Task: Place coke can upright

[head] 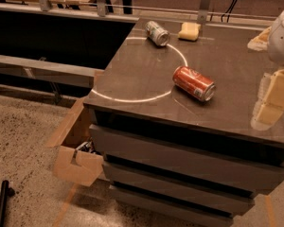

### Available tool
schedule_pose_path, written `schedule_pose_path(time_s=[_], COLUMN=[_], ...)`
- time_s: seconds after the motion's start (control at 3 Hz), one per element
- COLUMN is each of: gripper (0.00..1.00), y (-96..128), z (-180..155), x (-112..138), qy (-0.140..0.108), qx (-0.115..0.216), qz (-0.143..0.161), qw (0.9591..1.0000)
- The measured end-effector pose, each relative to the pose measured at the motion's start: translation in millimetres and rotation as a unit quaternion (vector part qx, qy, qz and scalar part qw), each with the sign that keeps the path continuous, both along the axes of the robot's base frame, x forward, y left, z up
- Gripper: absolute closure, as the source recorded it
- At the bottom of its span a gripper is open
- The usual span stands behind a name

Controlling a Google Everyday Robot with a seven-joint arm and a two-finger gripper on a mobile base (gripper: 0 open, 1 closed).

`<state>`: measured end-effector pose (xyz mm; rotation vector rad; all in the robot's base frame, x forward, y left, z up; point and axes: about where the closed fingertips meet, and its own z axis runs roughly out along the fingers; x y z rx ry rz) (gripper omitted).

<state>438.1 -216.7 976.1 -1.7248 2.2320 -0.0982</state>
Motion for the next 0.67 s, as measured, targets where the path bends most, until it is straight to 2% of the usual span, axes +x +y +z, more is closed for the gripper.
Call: schedule_pose_path(time_s=[0.33,0.67], gripper=[0.0,0.0], y=[0.2,0.8], z=[0.7,-0.4], x=[0.3,12.9], qy=[-0.001,-0.004], qx=[0.001,0.024], qz=[0.0,-0.015], qw=[1.0,0.9996])
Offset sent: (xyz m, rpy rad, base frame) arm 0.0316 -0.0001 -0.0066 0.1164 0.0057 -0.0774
